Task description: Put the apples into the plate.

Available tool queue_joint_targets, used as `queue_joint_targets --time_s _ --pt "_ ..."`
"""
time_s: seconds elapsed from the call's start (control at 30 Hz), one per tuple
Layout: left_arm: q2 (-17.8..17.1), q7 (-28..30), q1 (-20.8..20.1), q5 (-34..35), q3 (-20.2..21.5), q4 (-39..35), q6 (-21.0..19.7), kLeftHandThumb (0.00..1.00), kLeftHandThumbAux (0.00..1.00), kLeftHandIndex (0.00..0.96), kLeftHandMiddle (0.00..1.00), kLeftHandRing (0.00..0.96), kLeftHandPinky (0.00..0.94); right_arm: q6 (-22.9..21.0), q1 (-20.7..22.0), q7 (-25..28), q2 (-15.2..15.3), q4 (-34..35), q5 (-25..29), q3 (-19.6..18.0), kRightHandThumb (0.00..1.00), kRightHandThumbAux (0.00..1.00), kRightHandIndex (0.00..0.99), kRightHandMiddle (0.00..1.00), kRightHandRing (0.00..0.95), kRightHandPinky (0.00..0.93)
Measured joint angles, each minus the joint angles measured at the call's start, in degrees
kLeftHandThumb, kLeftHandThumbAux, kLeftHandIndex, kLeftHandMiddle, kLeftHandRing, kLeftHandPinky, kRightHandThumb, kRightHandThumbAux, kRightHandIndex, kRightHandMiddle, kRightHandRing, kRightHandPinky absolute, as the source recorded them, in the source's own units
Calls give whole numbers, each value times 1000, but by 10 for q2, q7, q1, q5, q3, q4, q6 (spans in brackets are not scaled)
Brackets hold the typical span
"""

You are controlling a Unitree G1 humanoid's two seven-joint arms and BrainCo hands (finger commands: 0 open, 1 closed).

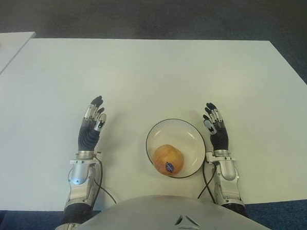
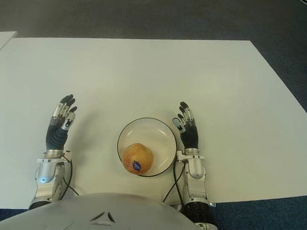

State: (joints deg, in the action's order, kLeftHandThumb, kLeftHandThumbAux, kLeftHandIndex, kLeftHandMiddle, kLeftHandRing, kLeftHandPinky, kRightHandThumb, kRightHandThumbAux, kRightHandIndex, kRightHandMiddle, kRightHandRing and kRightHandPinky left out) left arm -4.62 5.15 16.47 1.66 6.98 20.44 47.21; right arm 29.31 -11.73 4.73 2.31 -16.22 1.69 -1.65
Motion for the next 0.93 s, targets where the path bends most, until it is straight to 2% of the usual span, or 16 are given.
queue_joint_targets --time_s 0.23,0.6,0.93 --pt "-5 -14 3 -30 -13 -10 -46 55 433 0 0 0 0 12 -7 1 -1 2 7 -5 82 433 0 0 0 0" --pt "2 -14 31 -40 -35 -40 -82 73 419 0 0 0 0 15 -13 4 3 5 9 -16 62 431 0 0 0 0" --pt "22 -58 12 -50 -39 -28 -95 72 485 0 0 0 0 12 -17 14 15 6 15 -24 48 437 0 0 0 0"
